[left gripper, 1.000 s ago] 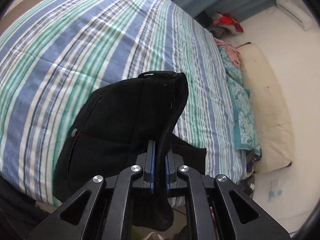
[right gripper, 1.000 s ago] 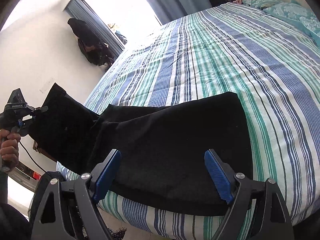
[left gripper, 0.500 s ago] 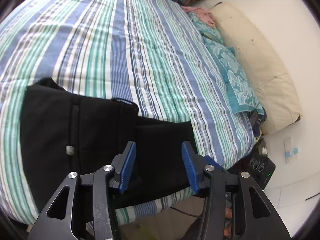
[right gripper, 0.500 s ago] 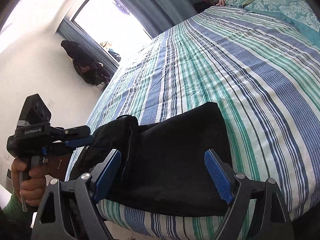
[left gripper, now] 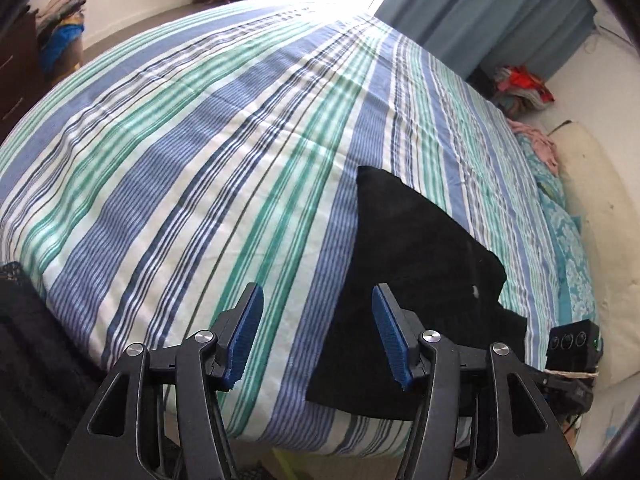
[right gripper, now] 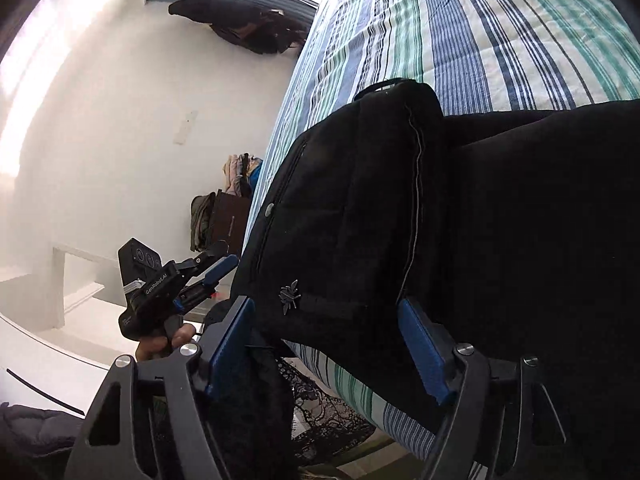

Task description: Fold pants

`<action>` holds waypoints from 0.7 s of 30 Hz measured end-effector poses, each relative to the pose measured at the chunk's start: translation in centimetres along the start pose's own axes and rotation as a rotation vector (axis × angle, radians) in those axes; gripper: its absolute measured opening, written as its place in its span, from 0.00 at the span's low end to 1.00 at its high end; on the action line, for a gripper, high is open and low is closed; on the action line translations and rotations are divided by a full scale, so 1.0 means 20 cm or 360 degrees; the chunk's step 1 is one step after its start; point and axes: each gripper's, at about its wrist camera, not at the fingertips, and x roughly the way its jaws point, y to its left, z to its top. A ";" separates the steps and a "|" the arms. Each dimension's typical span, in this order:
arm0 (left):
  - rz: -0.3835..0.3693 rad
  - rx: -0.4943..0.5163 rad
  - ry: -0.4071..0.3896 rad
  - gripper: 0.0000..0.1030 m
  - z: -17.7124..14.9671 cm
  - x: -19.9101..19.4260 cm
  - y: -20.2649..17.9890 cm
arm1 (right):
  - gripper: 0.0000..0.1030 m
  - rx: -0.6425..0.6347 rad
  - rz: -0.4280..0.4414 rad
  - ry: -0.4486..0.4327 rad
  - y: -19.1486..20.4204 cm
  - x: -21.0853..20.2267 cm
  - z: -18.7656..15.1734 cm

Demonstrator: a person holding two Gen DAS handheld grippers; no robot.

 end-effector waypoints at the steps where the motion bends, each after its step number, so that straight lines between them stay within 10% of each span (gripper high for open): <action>1: 0.0019 0.0000 0.0002 0.56 -0.02 0.01 0.02 | 0.65 0.0003 -0.0012 0.0066 0.00 0.03 0.01; 3: 0.0050 0.0011 0.0009 0.56 -0.05 0.03 0.04 | 0.58 -0.0048 -0.0206 0.0089 0.01 0.04 0.02; 13: 0.0141 0.0101 0.0047 0.56 -0.10 0.10 0.03 | 0.56 0.0012 -0.0057 0.0133 -0.03 0.12 0.05; 17: 0.0176 0.0072 0.0035 0.56 -0.10 0.09 0.07 | 0.27 0.0029 -0.0031 0.0167 0.01 0.18 0.05; 21: 0.0207 0.0003 0.0012 0.56 -0.09 0.08 0.13 | 0.20 -0.0025 -0.0011 0.0066 0.13 0.05 0.07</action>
